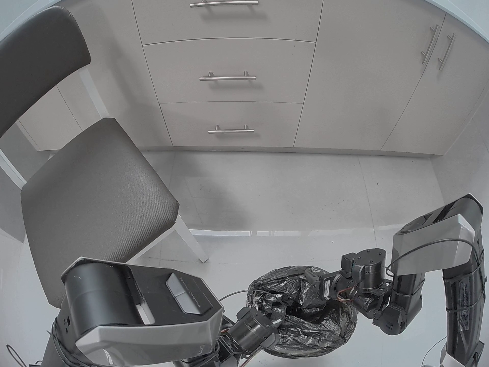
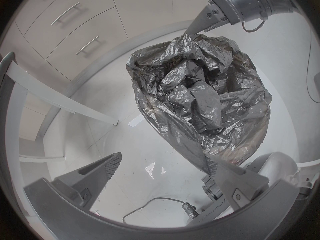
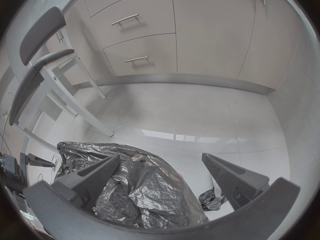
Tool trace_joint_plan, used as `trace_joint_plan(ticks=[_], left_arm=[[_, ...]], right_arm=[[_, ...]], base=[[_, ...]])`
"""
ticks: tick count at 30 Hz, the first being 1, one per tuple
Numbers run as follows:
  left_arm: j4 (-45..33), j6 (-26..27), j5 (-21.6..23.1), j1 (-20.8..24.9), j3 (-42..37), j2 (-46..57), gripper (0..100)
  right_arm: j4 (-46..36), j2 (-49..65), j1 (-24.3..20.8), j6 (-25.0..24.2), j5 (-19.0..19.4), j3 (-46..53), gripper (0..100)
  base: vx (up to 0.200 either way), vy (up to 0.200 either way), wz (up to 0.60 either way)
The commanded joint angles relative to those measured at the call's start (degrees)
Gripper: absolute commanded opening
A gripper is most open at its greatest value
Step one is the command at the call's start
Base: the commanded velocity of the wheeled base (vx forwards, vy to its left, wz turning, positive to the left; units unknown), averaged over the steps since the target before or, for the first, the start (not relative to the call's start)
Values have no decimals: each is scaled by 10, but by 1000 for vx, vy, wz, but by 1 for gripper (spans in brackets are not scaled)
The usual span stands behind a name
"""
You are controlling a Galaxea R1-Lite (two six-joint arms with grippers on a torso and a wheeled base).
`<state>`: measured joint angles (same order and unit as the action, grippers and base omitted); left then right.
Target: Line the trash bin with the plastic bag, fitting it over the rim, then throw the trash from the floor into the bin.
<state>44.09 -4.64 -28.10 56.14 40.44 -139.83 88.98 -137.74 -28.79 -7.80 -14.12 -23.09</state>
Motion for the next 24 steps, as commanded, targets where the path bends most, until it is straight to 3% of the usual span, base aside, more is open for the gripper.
trace_joint_plan(ticks=[1, 24], left_arm=[[-19, 1, 0, -2, 4, 6, 100], [-131, 2, 16, -16, 25, 20, 100]], right_arm=[[10, -2, 0, -3, 0, -2, 100], [10, -12, -8, -3, 1, 1, 100]], base=[[0, 0, 0], [0, 0, 0]])
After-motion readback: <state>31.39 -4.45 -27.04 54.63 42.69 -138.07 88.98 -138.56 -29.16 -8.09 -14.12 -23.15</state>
